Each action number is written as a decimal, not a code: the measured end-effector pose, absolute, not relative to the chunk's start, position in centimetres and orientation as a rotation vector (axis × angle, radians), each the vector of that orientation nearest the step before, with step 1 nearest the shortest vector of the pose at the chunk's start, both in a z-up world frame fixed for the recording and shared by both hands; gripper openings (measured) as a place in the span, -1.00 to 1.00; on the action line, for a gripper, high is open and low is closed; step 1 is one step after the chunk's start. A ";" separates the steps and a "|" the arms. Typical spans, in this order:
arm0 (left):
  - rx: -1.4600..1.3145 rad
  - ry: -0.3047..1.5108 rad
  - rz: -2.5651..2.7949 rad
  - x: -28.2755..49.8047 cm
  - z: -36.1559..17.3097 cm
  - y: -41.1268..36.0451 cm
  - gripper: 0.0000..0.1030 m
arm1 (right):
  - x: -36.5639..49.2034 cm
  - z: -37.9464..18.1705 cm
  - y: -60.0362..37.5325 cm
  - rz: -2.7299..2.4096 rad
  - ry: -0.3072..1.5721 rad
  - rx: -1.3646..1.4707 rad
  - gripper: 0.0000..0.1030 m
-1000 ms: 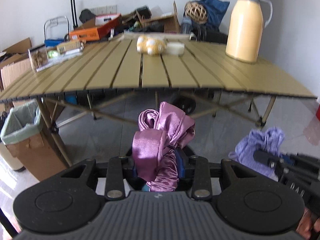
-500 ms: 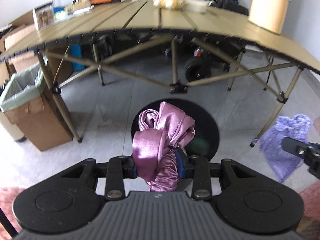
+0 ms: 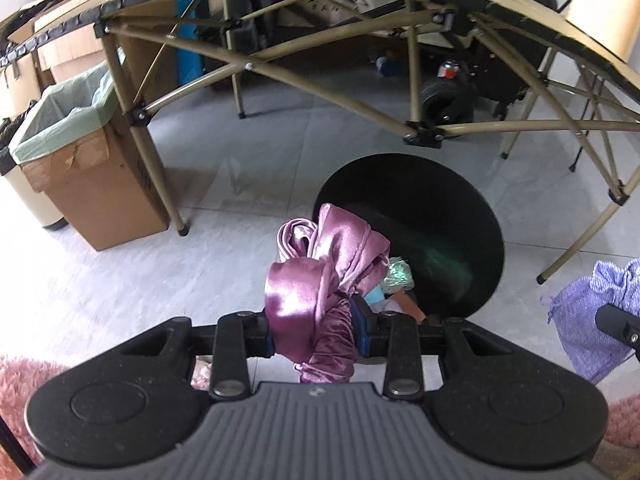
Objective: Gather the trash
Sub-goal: 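Carry the scrunchie and purple mesh pouch off the table over the black bin with both tools, then lower the right tool into the bin and open it to drop the pouch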
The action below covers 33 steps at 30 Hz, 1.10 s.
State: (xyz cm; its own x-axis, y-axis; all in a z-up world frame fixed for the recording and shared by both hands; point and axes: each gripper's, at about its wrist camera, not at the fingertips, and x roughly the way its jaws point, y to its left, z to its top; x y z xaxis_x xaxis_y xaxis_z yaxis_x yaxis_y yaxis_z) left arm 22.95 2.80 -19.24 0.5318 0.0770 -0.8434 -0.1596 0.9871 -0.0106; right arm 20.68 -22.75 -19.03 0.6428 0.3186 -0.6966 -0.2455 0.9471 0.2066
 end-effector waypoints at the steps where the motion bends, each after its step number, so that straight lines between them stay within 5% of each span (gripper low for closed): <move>1: -0.092 1.001 0.148 23.1 -19.2 2.9 -0.32 | 20.9 -19.1 -22.5 0.327 0.816 0.091 -0.76; 33: -0.130 1.012 0.337 27.5 -20.2 6.6 -0.32 | 30.3 -21.3 -14.9 0.460 0.832 0.011 -0.75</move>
